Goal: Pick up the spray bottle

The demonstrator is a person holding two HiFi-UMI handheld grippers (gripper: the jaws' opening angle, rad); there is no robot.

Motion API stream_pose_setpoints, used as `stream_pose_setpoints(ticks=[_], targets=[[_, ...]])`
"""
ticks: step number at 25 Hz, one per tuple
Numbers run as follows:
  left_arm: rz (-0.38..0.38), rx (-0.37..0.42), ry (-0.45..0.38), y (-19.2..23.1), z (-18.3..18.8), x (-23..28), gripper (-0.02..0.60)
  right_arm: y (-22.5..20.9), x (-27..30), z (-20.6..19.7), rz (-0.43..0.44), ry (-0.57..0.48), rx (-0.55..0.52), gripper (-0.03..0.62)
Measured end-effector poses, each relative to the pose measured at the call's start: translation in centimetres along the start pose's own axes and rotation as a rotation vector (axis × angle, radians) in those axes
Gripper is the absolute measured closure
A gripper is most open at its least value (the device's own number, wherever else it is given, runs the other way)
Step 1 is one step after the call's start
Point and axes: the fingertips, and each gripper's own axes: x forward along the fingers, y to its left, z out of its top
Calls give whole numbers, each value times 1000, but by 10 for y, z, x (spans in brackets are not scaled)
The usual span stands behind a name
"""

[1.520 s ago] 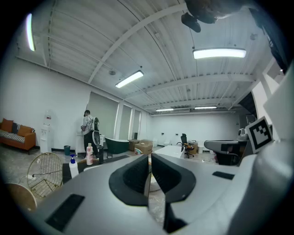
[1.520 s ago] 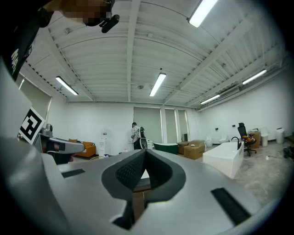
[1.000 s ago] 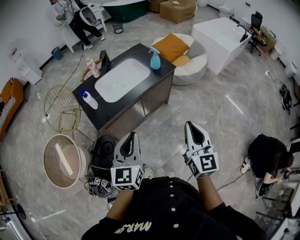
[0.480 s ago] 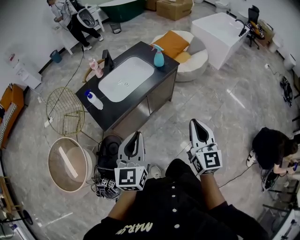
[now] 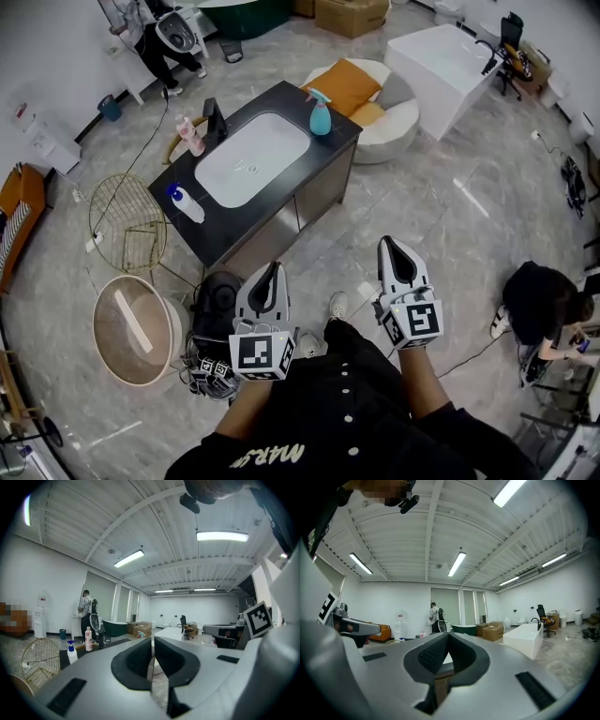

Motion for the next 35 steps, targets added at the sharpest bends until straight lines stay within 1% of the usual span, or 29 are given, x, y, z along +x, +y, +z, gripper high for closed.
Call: stream_pose_setpoints(ticks=[5, 11, 19, 22, 26, 31, 35], targets=[[17, 3, 4, 6, 4, 30, 553, -18, 30, -1, 14, 11, -2, 599], [49, -5, 2, 13, 8, 78, 554, -50, 71, -1, 30, 10, -5, 599], [74, 11, -8, 4, 21, 147, 554, -91, 126, 2, 87, -5, -7, 599], [89, 8, -14, -1, 23, 163, 552, -103, 140, 0, 111, 0, -3, 599], [103, -2, 0, -4, 20, 177, 553, -113, 156, -3, 124, 11, 3, 599], [115, -8, 16, 3, 18, 201, 552, -124, 177, -7, 136, 23, 8, 599], [110, -16, 20, 13, 16, 224, 553, -131, 198, -13, 126, 32, 7, 599]])
